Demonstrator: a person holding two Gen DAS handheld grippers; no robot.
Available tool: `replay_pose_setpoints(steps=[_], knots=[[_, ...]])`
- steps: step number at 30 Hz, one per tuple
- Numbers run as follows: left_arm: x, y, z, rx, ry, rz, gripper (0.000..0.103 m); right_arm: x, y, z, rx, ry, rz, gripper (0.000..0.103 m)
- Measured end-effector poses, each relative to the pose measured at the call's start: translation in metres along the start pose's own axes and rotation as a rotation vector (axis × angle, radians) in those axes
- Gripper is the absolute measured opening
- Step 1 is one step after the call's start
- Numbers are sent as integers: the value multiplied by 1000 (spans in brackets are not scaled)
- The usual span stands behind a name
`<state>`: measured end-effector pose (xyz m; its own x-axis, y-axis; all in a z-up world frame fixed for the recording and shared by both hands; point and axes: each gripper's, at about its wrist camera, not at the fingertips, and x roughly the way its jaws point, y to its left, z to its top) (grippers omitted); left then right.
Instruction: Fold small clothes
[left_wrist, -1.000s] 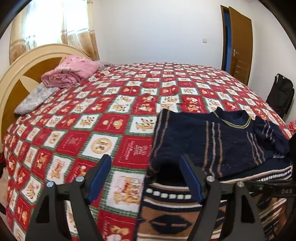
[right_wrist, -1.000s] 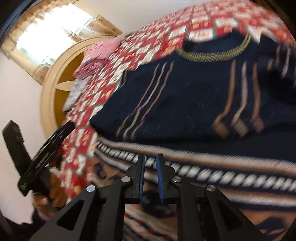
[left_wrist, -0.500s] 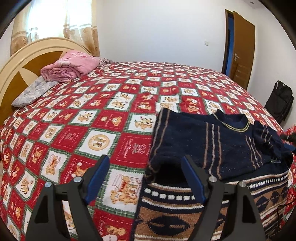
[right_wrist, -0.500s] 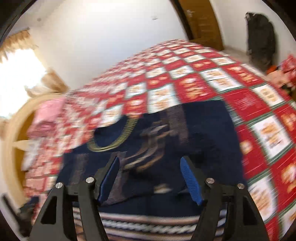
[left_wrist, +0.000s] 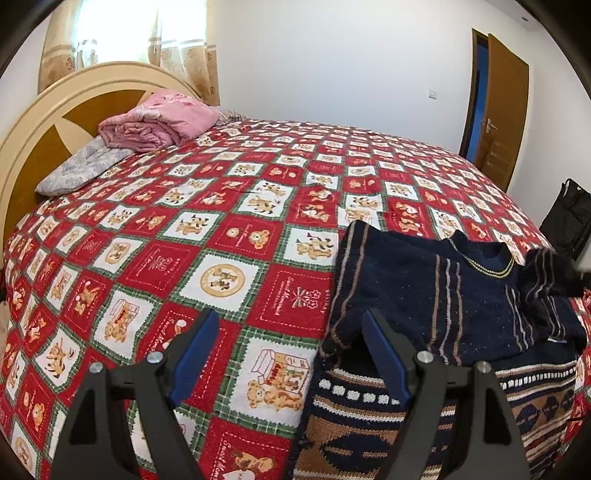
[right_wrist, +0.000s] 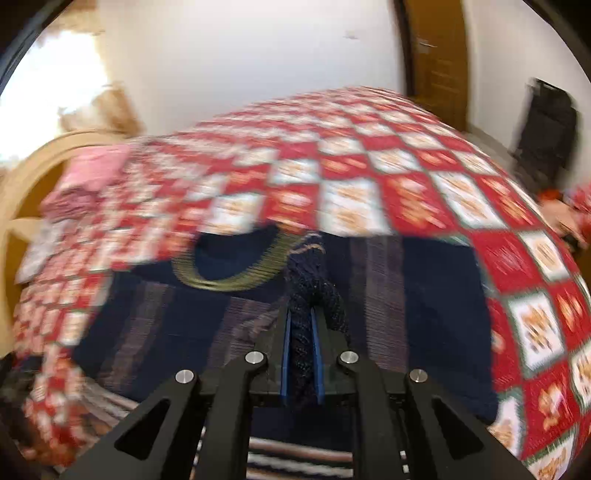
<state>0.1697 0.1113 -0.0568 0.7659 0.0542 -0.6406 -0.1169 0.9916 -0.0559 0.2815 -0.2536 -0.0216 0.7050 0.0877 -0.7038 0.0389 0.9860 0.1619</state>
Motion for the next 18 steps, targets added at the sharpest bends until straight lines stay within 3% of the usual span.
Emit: replay_pose_setpoints(steps=[4,7,10,12,14,15,16,18], knots=[[0,1,0,0,2,-4,82,6,72,14,-69,25,218,11],[-4,-1,-1,38,-1,-14,82,40,97,15,40,118,548,11],[-7,-5,-4,83,-12,-33,82,54,90,9,153,166,692,12],[-6,-12,-2,106,-16,-56,85,49,73,5,205,149,708,17],[-3,-26,3,127,-15,-100,90,36,46,-2,243,120,637,38],[-2,-35,7,143,-15,-131,90,29,33,-6,253,98,592,58],[0,-48,11,165,-18,-165,90,16,13,-12,269,60,537,69],[4,-71,19,202,-23,-230,98,-3,-19,-27,312,8,468,69]])
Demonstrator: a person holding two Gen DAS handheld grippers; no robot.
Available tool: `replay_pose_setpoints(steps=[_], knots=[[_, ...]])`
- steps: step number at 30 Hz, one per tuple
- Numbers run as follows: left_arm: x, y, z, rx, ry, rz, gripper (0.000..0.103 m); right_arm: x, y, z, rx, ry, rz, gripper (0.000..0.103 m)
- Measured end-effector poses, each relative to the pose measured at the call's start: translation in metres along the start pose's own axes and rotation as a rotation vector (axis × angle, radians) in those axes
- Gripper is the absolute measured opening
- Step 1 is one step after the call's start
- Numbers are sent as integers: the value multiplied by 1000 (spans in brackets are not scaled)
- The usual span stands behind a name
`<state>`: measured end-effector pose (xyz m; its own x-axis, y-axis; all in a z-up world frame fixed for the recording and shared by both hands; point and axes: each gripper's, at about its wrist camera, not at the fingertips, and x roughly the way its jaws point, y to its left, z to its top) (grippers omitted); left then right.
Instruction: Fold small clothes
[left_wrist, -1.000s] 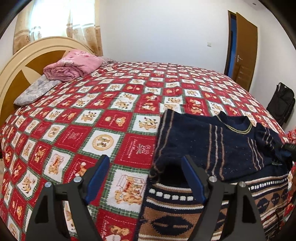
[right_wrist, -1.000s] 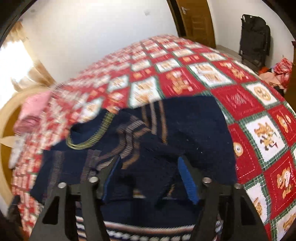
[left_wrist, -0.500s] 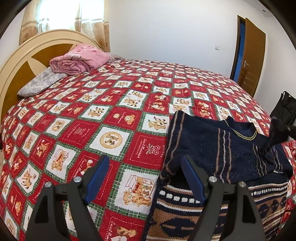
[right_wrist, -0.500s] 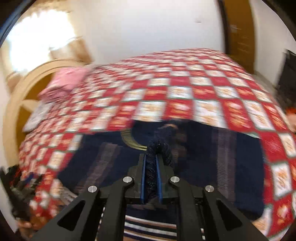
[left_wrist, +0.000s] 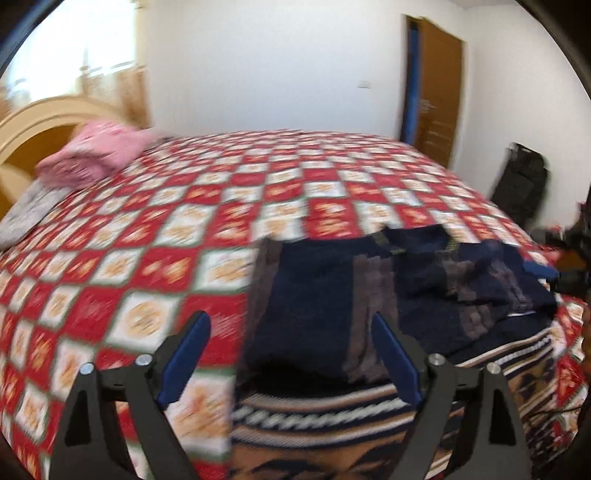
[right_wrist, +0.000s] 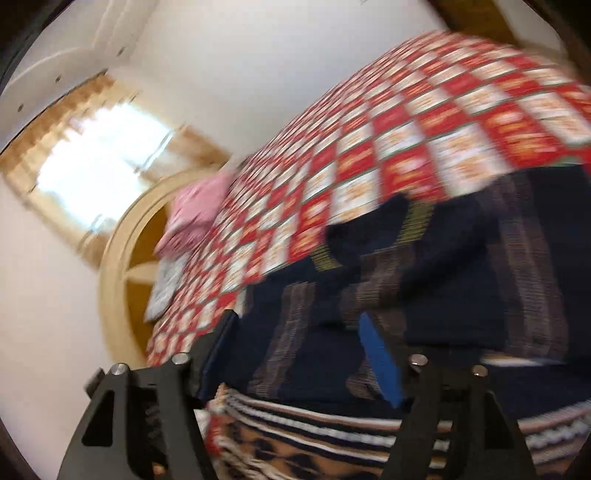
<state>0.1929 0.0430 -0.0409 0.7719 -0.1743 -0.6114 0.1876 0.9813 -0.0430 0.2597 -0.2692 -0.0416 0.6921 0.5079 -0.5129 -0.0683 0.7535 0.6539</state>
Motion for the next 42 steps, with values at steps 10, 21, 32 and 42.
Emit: replay_pose_setpoints(steps=[10,21,32,42], knots=[[116,-66,35,-147,222,-201,95,-64,-90,-45,224,-61,-99,69],[141,-104,28,-172,309,-256,39,-63,-136,-47,396,-123,-22,69],[127,-94,44,-309,311,-363,13,-50,-139,-29,391,-218,-202,8],[63,-65,61,-205,215,-258,12,-89,-78,-21,194,-190,-106,8]])
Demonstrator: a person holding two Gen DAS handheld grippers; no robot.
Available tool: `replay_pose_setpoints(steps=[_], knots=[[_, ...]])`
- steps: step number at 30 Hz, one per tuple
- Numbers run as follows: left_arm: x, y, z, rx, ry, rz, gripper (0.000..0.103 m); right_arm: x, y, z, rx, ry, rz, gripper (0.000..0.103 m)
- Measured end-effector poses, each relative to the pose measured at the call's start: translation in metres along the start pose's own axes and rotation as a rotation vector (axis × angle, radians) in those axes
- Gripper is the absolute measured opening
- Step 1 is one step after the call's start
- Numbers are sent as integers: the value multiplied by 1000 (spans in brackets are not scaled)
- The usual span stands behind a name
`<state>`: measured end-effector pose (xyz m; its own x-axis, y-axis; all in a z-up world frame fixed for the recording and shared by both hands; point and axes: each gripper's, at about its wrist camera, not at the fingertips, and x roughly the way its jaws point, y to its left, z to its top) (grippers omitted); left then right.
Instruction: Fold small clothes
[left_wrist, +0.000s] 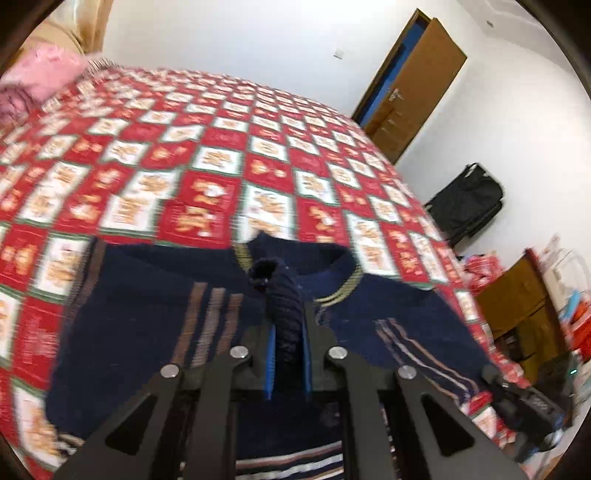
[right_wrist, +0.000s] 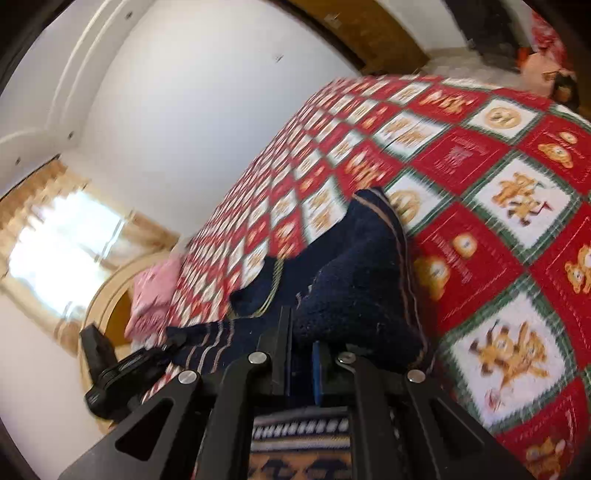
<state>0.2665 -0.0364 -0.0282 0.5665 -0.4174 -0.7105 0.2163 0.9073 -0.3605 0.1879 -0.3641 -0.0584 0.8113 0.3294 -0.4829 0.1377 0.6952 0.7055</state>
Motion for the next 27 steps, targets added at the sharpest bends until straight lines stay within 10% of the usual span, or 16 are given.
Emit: replay_pose_setpoints(steps=[8,12,17,18,21,27], knots=[[43,54,-41,67,70,283,24,49,-32,-67,37,238,-103,10],[22,61,-39,65,0,310,55,35,-30,-68,46,282,-89,12],[-15,66,-26,63,-138,396,64,-12,11,-53,-161,220,-133,12],[-17,66,-24,64,-146,404,64,-18,23,-45,-239,173,-177,19],[-20,57,-23,102,-153,389,64,-8,46,-20,-412,60,-306,87],[-23,56,-30,110,-146,392,74,88,67,11,-578,87,-443,88]])
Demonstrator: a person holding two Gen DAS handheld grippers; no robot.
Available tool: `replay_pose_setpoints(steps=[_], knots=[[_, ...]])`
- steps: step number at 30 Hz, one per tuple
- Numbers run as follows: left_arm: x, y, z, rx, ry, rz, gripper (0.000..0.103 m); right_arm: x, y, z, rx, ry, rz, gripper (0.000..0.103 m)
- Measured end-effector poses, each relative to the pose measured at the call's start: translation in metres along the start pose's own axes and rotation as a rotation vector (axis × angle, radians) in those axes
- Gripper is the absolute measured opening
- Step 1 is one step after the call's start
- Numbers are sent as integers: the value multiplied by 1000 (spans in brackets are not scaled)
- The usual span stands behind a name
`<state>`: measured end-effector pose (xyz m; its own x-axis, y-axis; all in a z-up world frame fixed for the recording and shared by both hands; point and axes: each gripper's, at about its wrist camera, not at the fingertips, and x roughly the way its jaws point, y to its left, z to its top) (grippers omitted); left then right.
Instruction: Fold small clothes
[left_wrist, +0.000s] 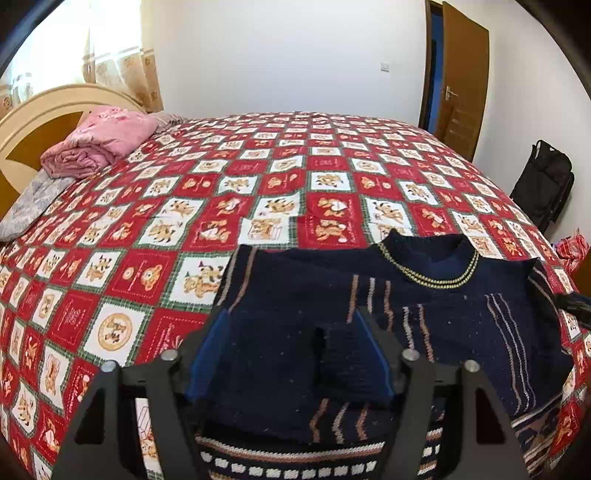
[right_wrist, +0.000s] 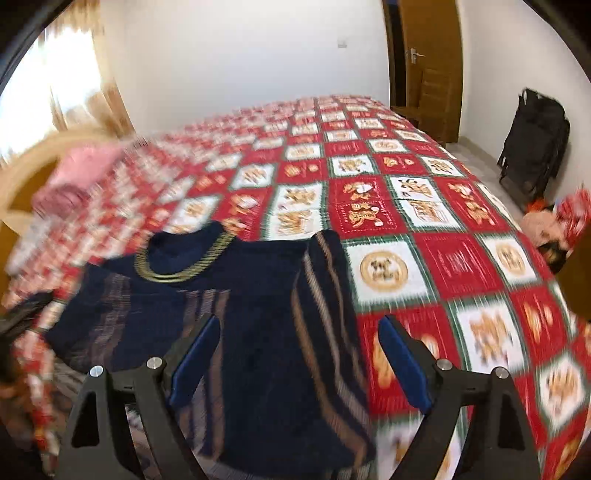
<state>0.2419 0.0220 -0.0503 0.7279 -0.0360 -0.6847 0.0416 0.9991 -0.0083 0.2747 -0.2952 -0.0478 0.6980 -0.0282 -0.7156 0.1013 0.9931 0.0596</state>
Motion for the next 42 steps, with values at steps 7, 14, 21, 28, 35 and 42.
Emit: replay_pose_setpoints(steps=[7,14,21,28,35,42], knots=[[-7,10,1,11,-35,54,74,58,-15,6,22,89,-37,12],[12,-32,-3,65,-2,1,74,73,-57,-2,204,-9,-81,12],[7,-67,-13,138,-8,-91,76,20,-108,1,475,-96,18,17],[24,-83,-22,141,61,-76,76,-9,-55,3,124,-63,-1,17],[34,-84,-27,159,79,-59,76,-44,-83,-50,249,-48,32,17],[45,-95,-37,154,108,0,76,-53,-74,-95,166,103,148,36]])
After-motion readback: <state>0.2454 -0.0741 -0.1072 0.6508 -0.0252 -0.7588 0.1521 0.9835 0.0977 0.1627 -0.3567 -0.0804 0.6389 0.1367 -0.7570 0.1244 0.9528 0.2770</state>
